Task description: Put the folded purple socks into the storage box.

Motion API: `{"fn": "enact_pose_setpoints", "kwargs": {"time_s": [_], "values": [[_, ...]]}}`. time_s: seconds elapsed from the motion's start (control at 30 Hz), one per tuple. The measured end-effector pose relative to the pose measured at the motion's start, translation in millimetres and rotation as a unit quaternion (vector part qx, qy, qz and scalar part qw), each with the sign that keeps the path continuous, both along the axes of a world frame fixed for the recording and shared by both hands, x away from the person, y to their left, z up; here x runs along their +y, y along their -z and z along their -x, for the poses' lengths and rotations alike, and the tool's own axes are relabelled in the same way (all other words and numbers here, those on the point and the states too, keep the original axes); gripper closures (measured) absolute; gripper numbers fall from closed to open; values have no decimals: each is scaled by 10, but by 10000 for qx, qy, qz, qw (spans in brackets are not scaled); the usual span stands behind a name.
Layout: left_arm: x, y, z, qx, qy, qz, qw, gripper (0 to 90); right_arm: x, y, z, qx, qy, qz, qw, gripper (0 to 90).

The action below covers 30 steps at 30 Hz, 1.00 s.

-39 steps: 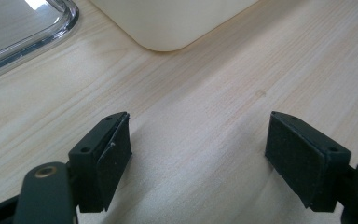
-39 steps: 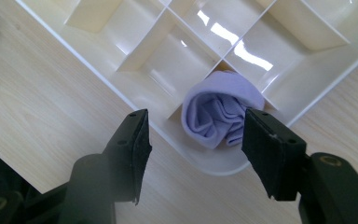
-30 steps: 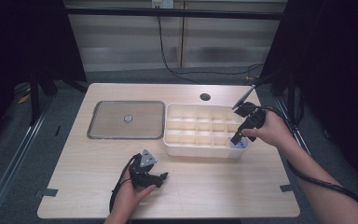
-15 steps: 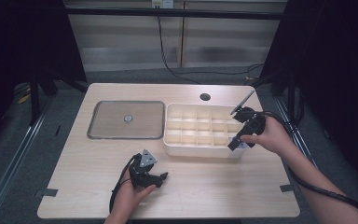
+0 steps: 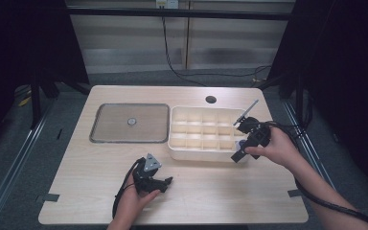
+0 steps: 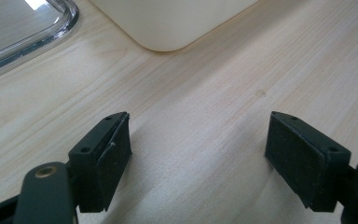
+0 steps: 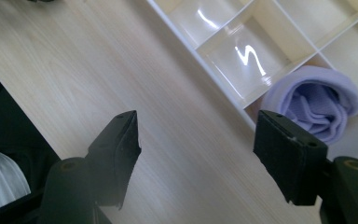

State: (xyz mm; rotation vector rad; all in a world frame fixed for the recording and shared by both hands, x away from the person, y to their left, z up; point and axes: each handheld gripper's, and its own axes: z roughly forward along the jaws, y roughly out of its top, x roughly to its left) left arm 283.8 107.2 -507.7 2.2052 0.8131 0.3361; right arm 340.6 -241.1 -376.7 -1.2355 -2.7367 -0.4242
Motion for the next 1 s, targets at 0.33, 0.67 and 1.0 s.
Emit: {"fn": "enact_pose_setpoints", "kwargs": {"time_s": [0.33, 0.67, 1.0], "values": [[1, 0, 0, 0, -1, -4, 10000, 218, 79, 29, 127, -20, -214, -47, 9998, 298], [2, -1, -2, -8, 12, -15, 10000, 218, 143, 122, 217, -88, -380, -175, 9991, 296], [0, 0, 0, 4, 0, 1, 10000, 218, 257, 273, 313, -118, -523, -315, 9981, 293]]}}
